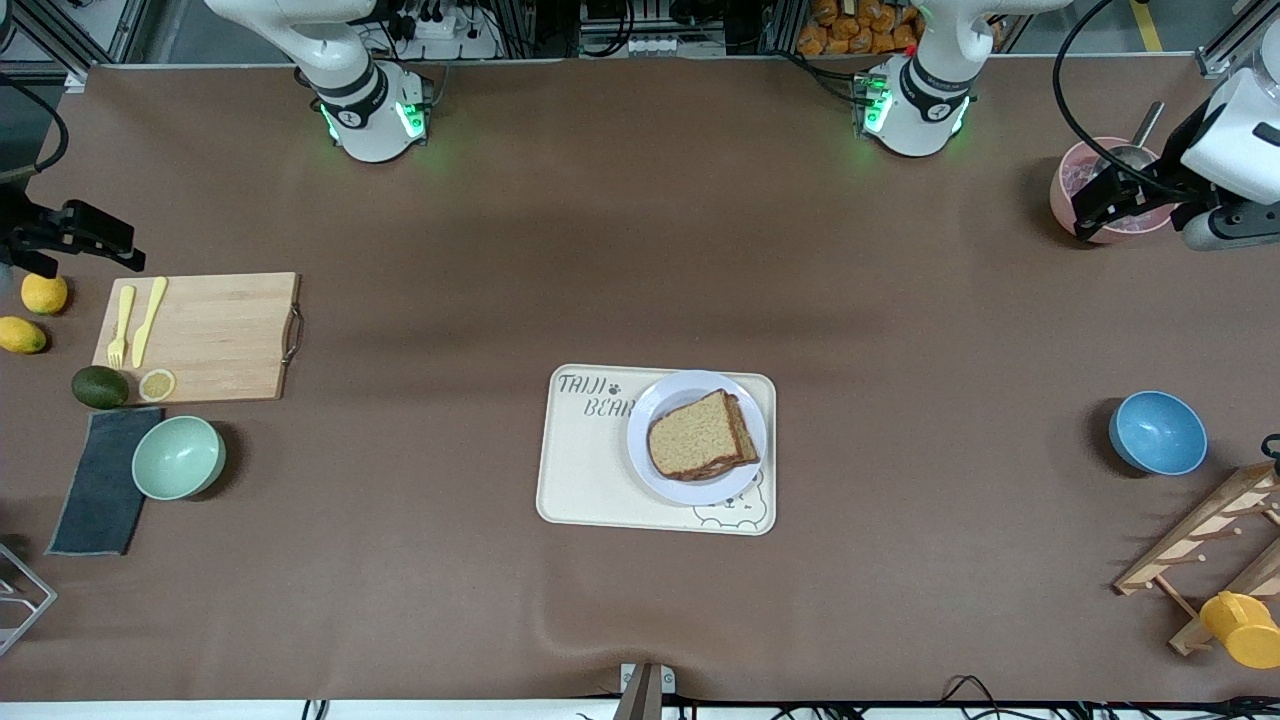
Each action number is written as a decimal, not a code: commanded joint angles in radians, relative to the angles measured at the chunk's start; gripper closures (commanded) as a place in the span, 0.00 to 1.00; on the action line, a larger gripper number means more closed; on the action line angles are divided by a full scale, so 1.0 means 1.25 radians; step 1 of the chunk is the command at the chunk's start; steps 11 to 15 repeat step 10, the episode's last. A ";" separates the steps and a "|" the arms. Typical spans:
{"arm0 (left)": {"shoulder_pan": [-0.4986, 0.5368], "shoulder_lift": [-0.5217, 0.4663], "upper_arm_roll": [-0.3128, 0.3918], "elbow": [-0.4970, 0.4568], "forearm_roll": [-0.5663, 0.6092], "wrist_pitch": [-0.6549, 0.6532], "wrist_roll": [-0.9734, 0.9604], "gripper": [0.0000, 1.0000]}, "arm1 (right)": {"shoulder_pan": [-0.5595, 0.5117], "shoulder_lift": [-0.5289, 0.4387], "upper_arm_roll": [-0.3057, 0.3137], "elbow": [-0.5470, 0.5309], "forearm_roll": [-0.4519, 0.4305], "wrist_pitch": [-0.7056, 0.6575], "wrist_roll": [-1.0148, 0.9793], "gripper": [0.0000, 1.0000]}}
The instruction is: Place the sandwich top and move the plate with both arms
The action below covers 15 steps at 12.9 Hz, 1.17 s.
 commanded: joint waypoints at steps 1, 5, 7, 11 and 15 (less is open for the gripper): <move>-0.003 -0.002 0.000 0.007 -0.005 -0.008 0.001 0.00 | -0.014 -0.007 0.011 0.003 -0.003 -0.005 0.010 0.00; -0.005 -0.003 0.001 0.008 -0.027 -0.008 0.001 0.00 | -0.014 -0.006 0.011 0.003 -0.003 -0.005 0.010 0.00; -0.003 -0.004 0.006 0.007 -0.045 -0.008 0.003 0.00 | -0.014 -0.006 0.011 0.003 -0.003 -0.005 0.010 0.00; -0.005 -0.006 0.006 0.007 -0.044 -0.009 0.001 0.00 | -0.014 -0.006 0.011 0.003 -0.003 -0.005 0.010 0.00; -0.005 -0.006 0.006 0.007 -0.044 -0.009 0.001 0.00 | -0.014 -0.006 0.011 0.003 -0.003 -0.005 0.010 0.00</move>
